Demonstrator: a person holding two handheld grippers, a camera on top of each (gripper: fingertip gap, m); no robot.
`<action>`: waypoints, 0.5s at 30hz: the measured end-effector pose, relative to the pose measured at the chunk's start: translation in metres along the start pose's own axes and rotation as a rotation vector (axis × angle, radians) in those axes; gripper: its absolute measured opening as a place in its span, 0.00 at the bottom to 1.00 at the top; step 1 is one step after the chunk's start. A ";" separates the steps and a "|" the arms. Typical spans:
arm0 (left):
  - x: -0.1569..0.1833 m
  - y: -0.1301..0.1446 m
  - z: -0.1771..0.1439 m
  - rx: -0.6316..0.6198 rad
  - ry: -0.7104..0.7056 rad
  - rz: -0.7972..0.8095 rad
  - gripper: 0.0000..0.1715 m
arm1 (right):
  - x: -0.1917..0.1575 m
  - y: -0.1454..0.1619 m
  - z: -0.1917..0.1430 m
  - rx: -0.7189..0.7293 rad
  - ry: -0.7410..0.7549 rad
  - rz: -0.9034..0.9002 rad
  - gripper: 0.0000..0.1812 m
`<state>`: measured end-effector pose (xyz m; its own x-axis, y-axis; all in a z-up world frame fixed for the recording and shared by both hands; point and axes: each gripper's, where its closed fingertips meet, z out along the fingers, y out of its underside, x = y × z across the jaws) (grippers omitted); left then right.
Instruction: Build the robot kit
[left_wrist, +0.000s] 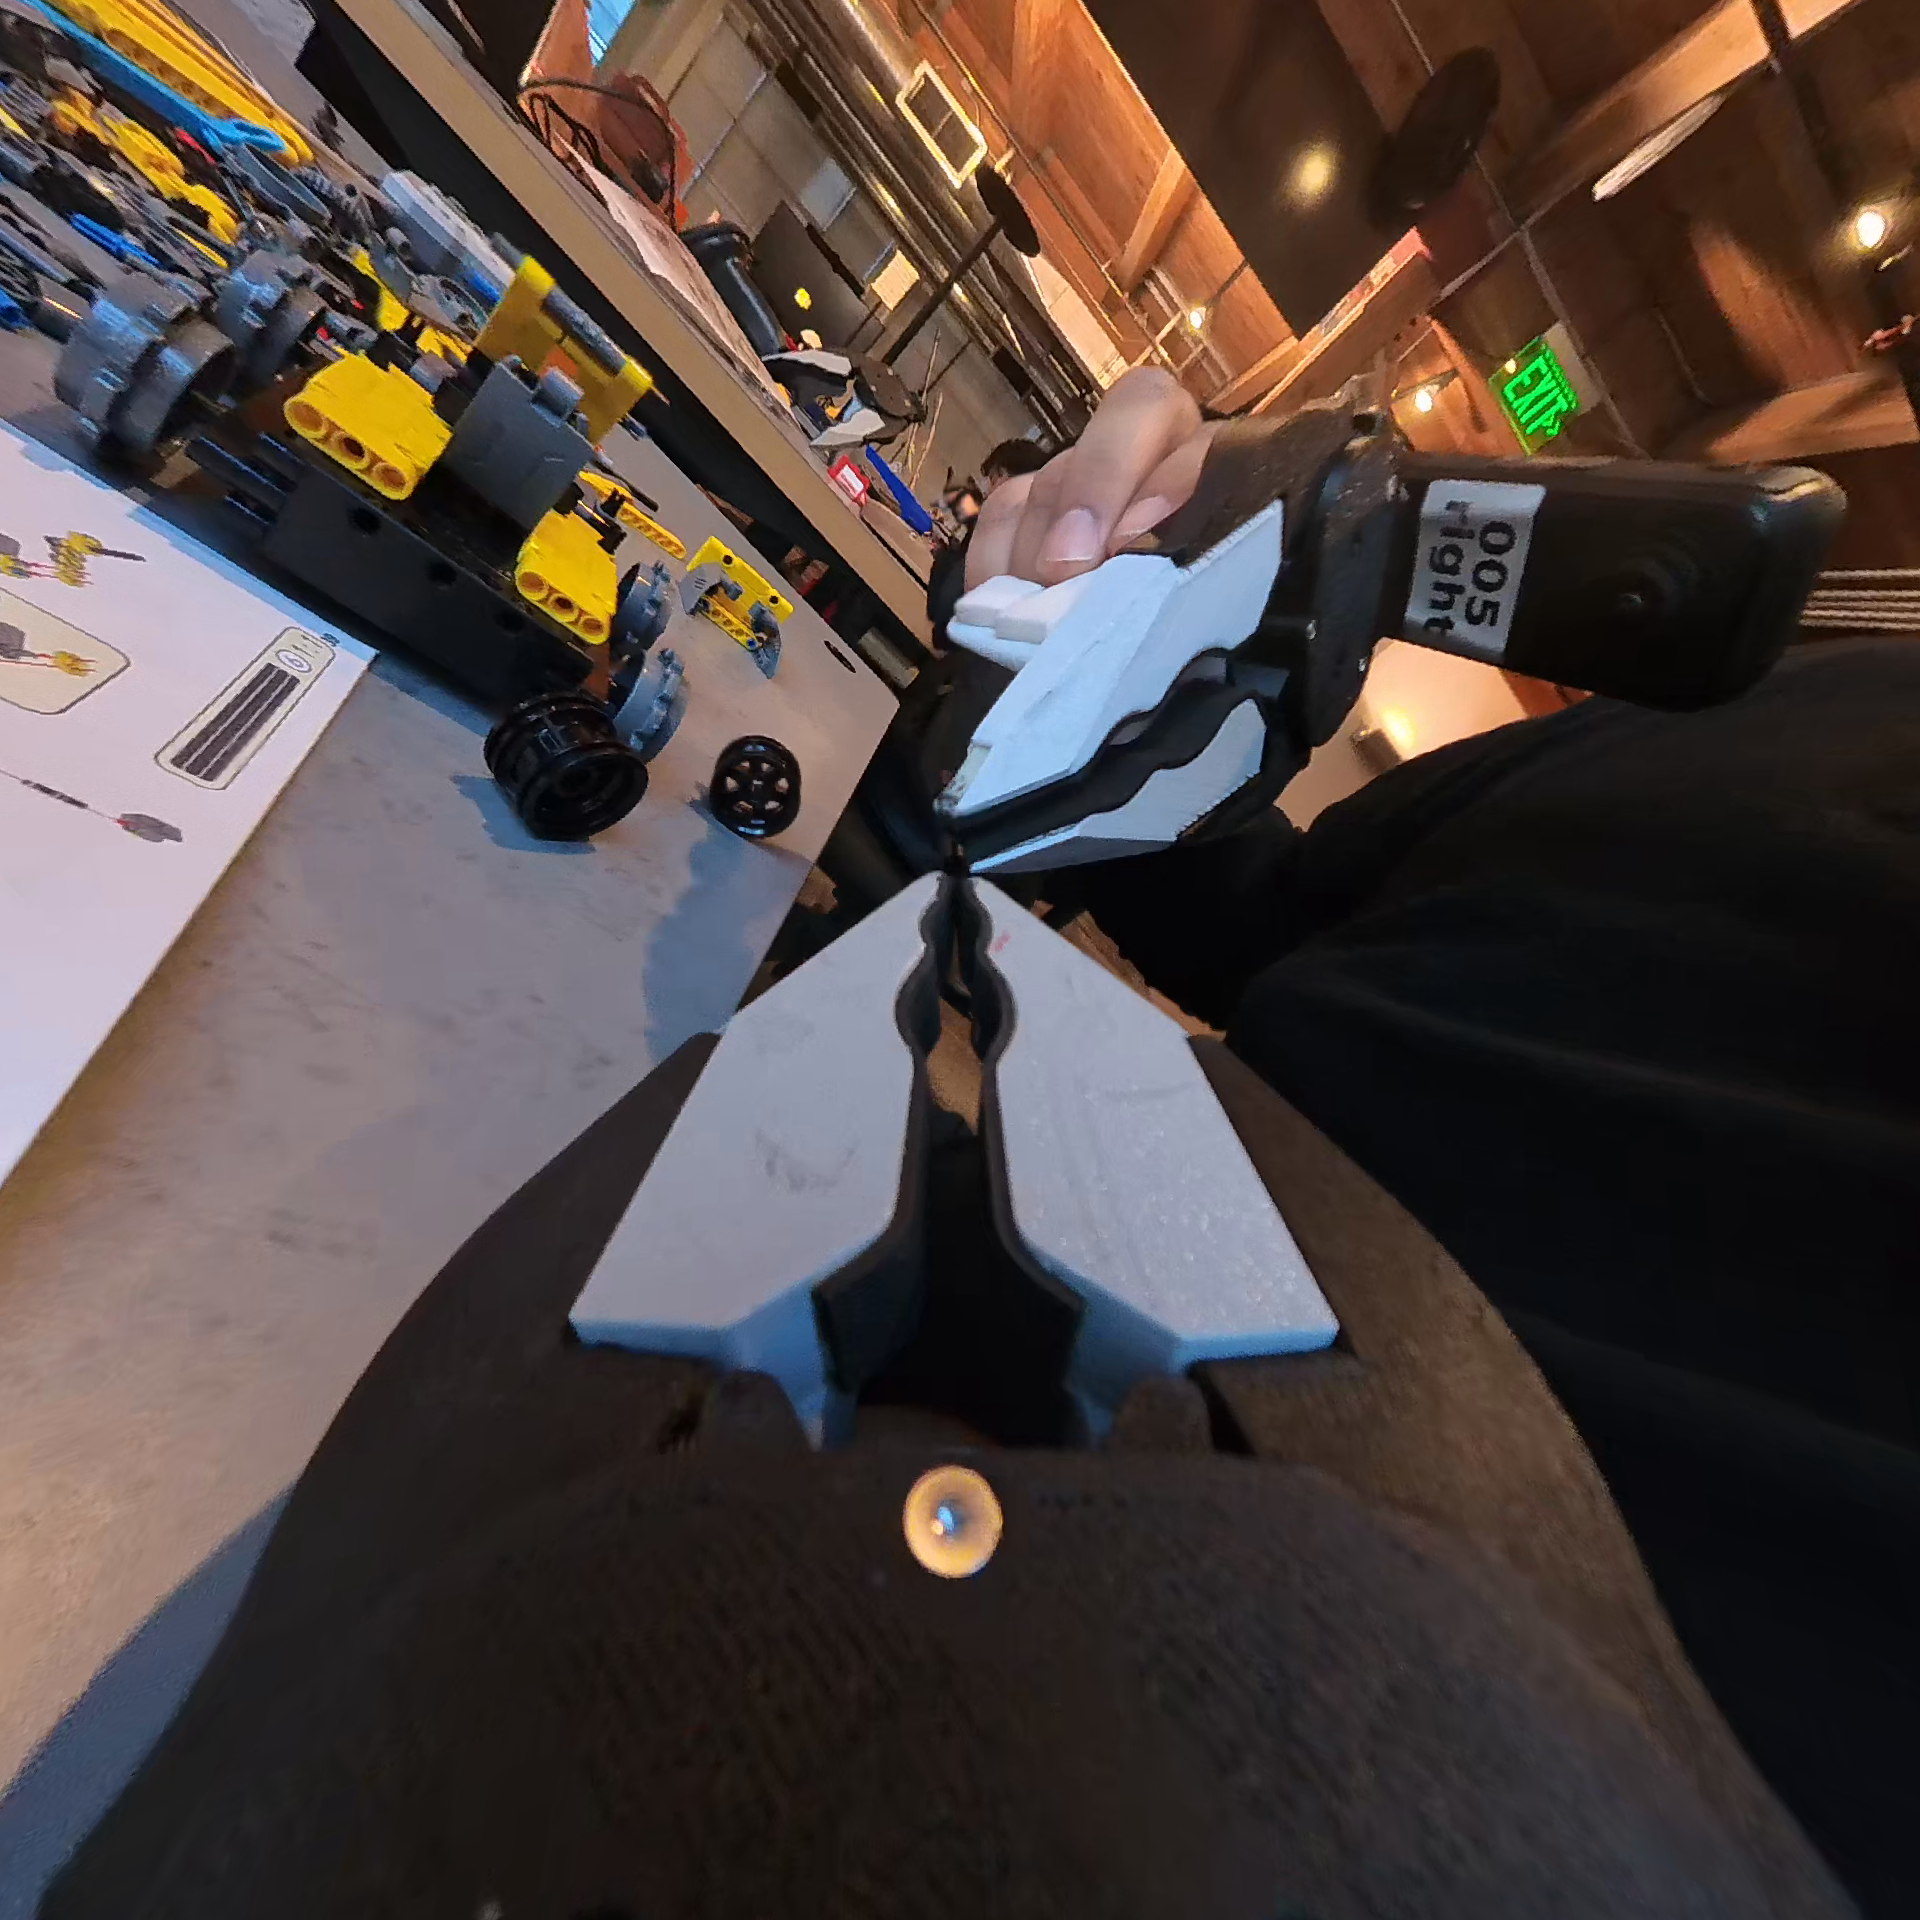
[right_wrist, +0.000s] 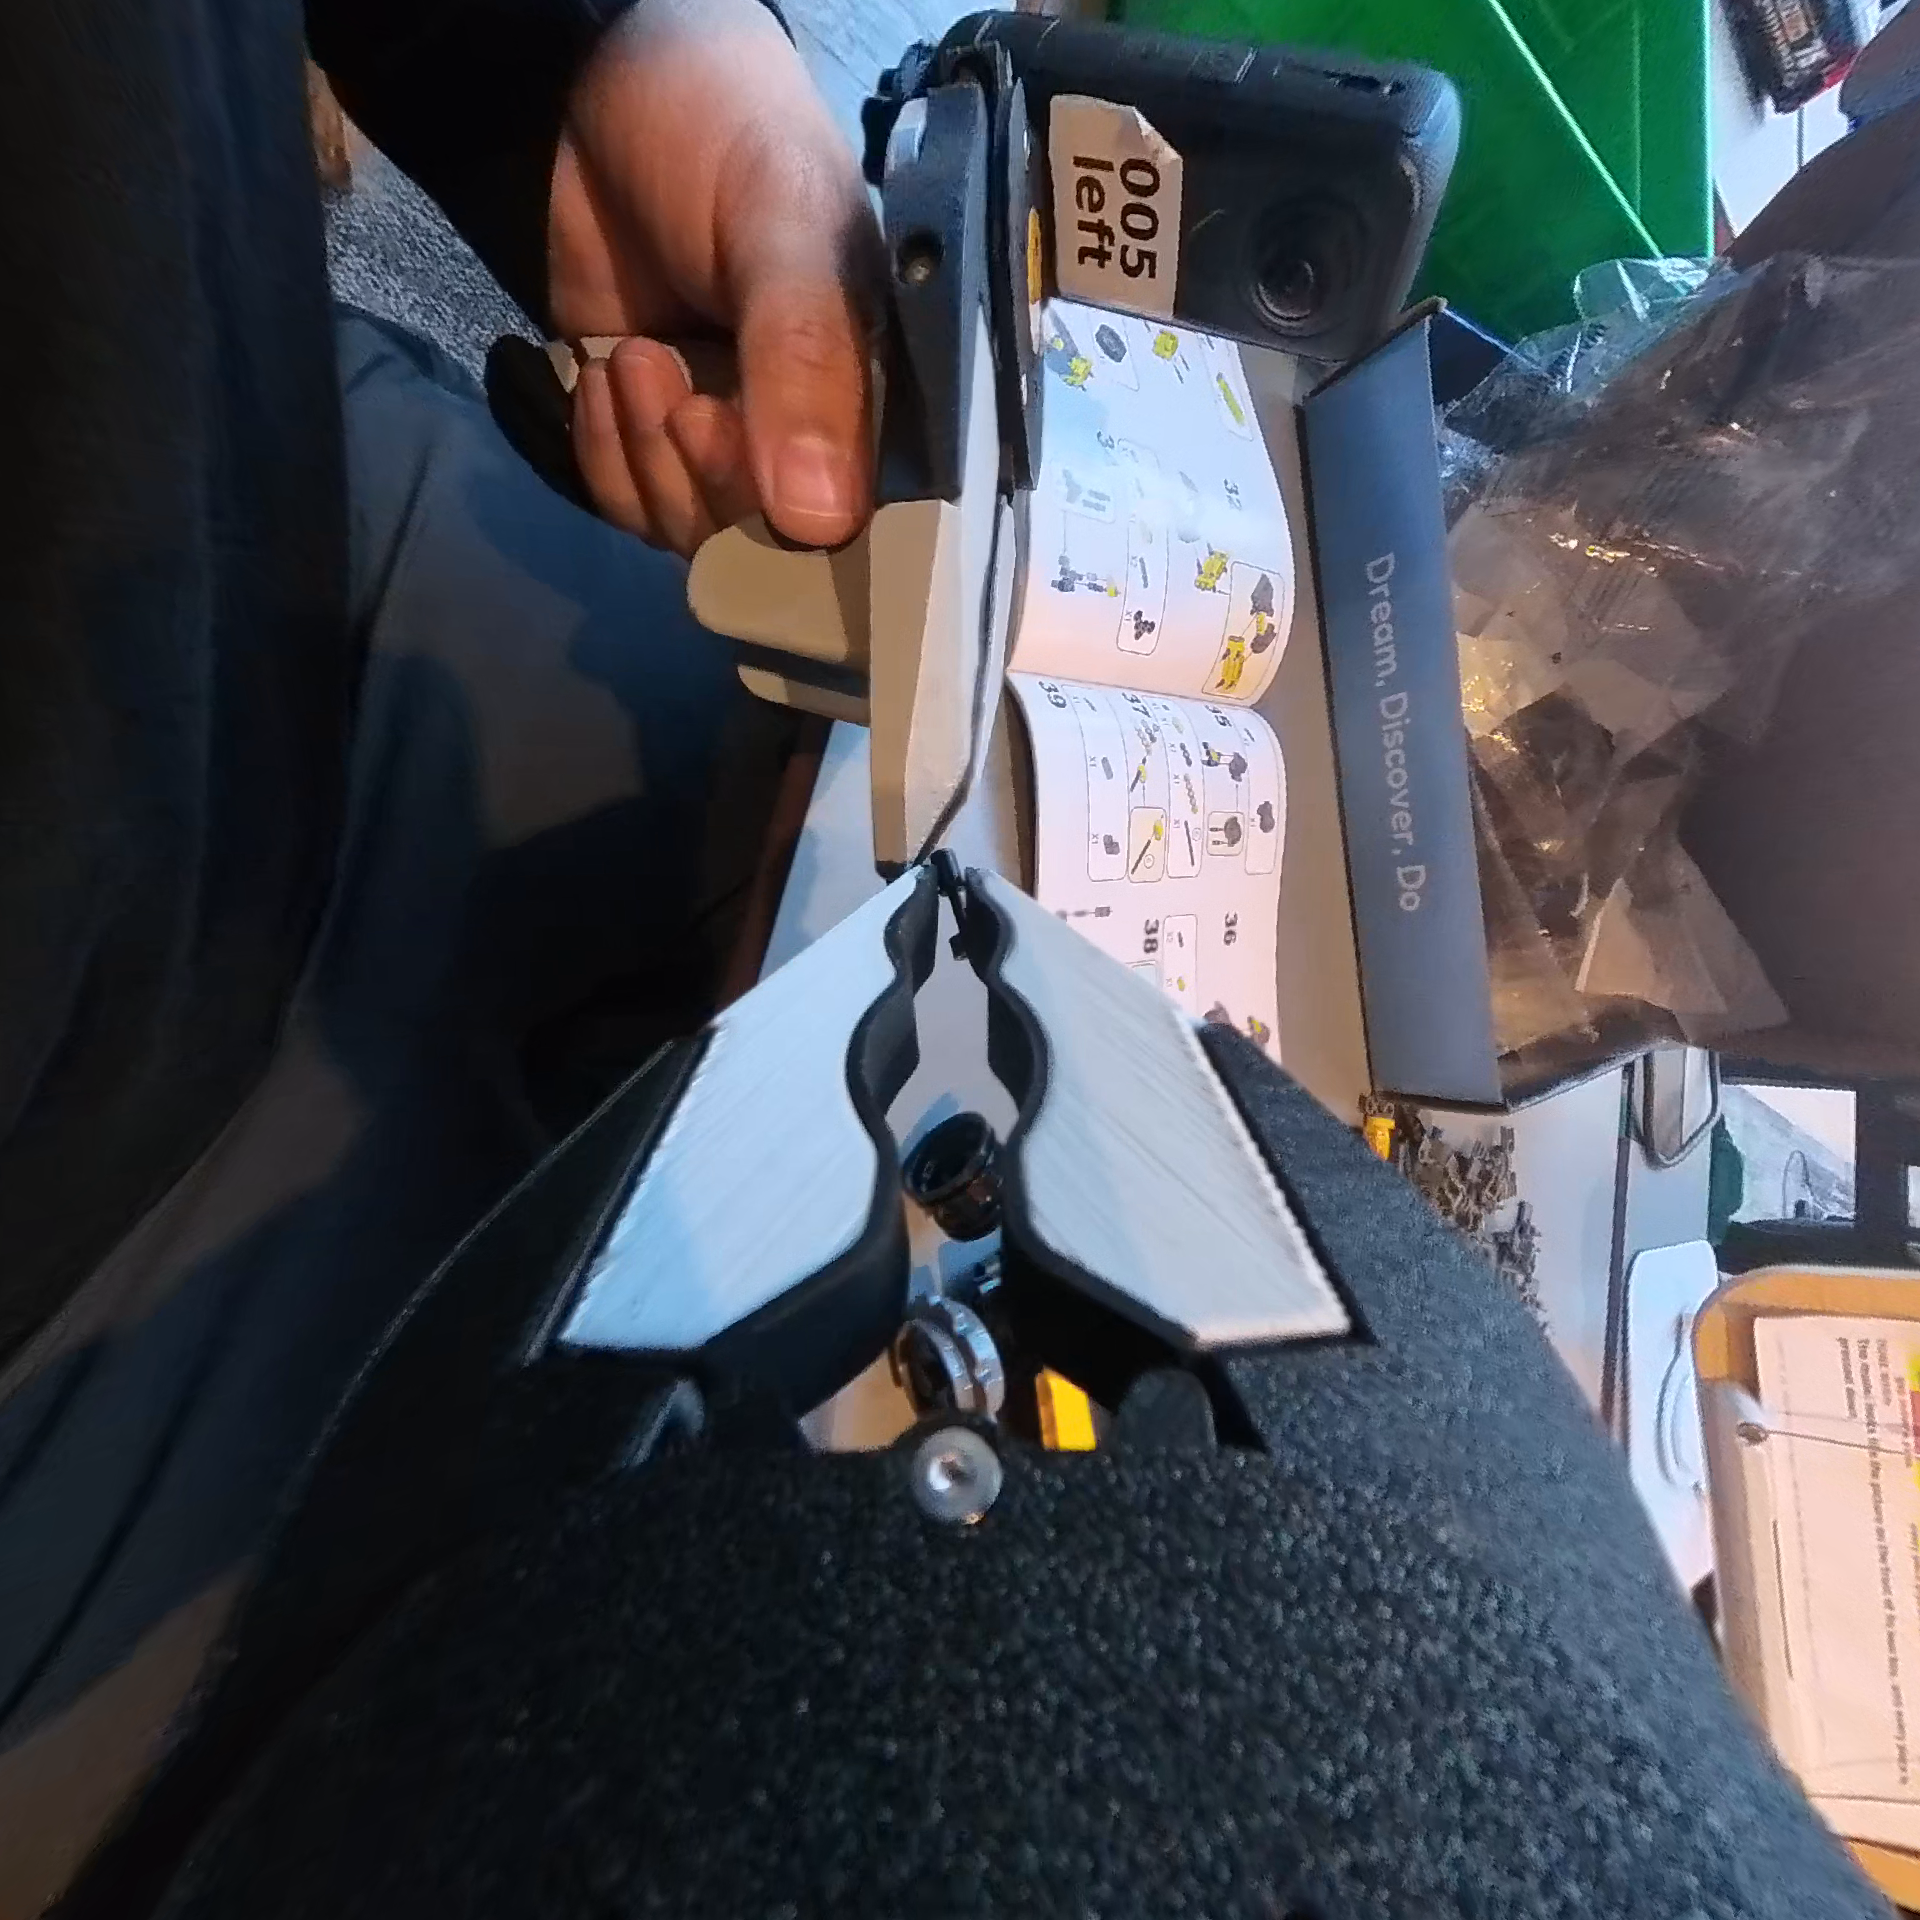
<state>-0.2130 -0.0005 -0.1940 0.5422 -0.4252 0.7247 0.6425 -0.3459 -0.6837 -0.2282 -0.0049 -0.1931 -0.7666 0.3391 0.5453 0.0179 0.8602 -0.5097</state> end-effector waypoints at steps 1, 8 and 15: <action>0.000 -0.002 -0.001 0.008 0.001 -0.005 0.00 | 0.002 -0.001 0.001 -0.001 0.003 -0.002 0.03; 0.000 -0.014 -0.010 0.076 0.014 -0.040 0.00 | 0.014 -0.007 0.005 -0.014 0.033 -0.041 0.03; -0.003 -0.025 -0.019 0.142 0.039 -0.101 0.00 | 0.024 -0.010 0.011 -0.019 0.036 -0.051 0.03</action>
<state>-0.2410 -0.0065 -0.1810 0.4512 -0.4271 0.7836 0.7643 -0.2683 -0.5864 -0.2541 -0.0092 -0.1820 -0.7430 0.3078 0.5943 -0.0080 0.8838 -0.4677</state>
